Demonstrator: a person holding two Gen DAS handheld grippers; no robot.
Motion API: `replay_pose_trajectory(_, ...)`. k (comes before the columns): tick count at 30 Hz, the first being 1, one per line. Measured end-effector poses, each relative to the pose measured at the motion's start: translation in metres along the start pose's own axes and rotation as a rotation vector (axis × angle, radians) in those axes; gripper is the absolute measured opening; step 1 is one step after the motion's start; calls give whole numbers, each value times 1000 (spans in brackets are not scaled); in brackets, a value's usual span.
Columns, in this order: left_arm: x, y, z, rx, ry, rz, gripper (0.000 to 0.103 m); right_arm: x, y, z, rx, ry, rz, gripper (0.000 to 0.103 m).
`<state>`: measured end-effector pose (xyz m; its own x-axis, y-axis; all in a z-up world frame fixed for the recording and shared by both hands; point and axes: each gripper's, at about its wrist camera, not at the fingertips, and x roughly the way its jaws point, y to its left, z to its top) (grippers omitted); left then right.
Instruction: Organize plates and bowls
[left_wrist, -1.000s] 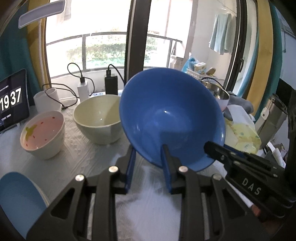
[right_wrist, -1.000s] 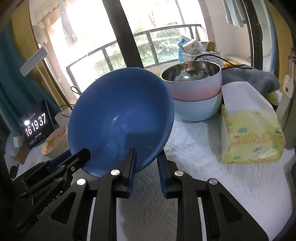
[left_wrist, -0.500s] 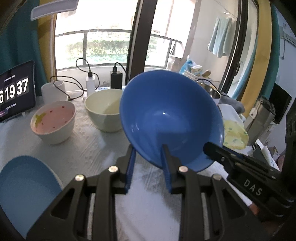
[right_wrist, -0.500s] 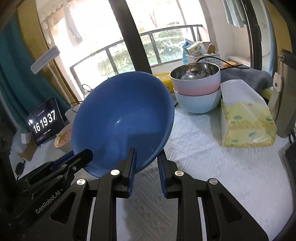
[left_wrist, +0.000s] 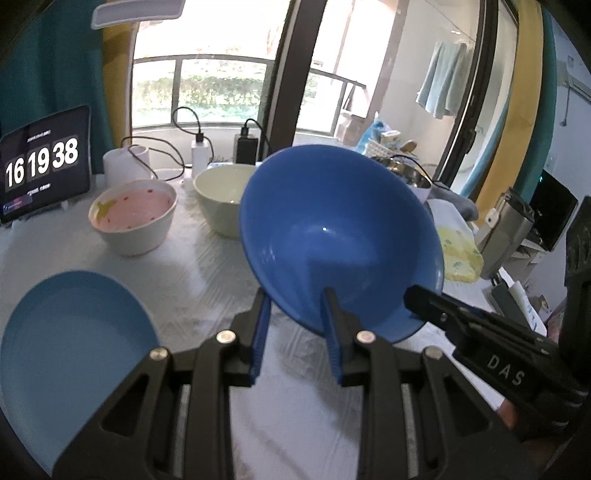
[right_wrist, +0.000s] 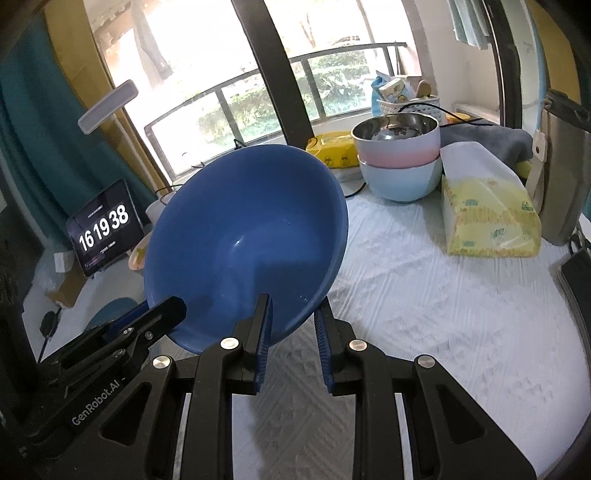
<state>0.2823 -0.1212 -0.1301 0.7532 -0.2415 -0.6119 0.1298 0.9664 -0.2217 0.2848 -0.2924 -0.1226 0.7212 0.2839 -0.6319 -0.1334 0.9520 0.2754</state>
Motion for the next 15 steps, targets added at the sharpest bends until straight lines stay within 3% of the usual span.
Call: replay_pose_trajectory(15, -31, 13, -24, -18, 21, 11, 28, -18, 17, -28, 13, 44, 28, 26)
